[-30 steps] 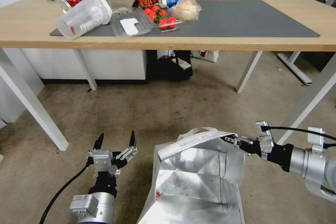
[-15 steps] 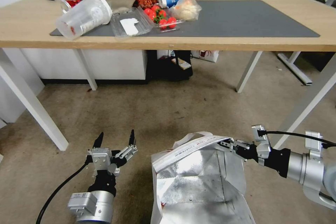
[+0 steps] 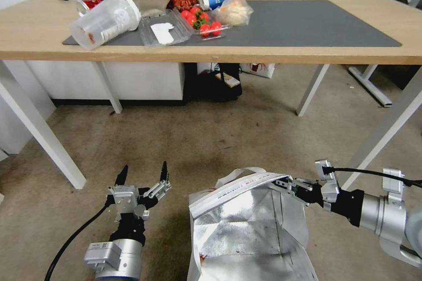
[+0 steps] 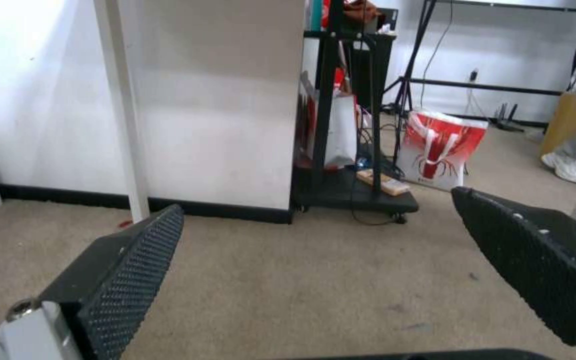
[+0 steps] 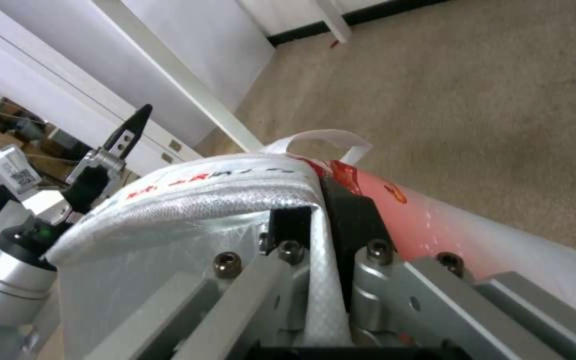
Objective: Pick up the food delivery bag from the floor and place it on the table.
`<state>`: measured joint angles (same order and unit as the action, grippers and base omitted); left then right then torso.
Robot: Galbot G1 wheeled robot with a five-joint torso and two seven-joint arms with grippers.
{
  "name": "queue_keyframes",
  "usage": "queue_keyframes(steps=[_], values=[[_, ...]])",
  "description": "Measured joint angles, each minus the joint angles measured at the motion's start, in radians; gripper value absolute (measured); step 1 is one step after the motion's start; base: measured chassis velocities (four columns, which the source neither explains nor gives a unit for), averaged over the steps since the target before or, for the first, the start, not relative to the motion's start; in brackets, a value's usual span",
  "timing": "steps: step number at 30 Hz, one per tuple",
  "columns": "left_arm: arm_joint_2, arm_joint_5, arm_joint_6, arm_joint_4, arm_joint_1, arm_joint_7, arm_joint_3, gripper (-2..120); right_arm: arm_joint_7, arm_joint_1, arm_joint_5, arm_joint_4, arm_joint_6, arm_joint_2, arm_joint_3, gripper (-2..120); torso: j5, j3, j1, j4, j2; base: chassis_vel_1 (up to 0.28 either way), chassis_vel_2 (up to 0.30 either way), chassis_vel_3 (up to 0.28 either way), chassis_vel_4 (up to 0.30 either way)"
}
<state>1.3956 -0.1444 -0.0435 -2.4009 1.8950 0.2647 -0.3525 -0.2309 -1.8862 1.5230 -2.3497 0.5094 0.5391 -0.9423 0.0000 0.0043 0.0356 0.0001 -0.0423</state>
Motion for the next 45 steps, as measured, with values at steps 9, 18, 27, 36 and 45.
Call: queue_keyframes(steps=[9,18,27,36,45], values=[[-0.003,-0.001,0.002,-0.011,0.004,0.0,-0.001,100,-0.006,-0.008,-0.007,-0.018,-0.002,0.013,-0.003,0,0.0,0.038,0.0,0.0,-0.039,0.0,0.0,0.0,0.0],[-0.01,0.006,0.005,-0.013,0.009,-0.006,-0.002,100,-0.015,-0.016,-0.025,-0.027,-0.007,0.03,-0.003,0,0.0,0.071,0.004,0.0,-0.074,0.0,0.0,0.0,0.0],[-0.023,0.008,0.005,-0.01,0.003,-0.004,-0.002,100,-0.021,-0.023,-0.041,-0.036,-0.01,0.044,-0.004,0,0.0,0.104,0.01,0.0,-0.113,0.0,0.0,0.0,0.0],[-0.028,0.008,0.009,0.001,-0.006,-0.001,0.0,100,-0.024,-0.026,-0.051,-0.044,-0.011,0.055,-0.004,0,0.0,0.136,0.019,0.0,-0.154,0.0,0.0,0.0,0.0],[-0.027,0.008,0.012,0.001,-0.006,-0.001,-0.001,100,-0.023,-0.022,-0.046,-0.047,-0.013,0.051,-0.004,0,0.0,0.158,0.026,0.0,-0.182,0.0,0.0,0.0,0.0]])
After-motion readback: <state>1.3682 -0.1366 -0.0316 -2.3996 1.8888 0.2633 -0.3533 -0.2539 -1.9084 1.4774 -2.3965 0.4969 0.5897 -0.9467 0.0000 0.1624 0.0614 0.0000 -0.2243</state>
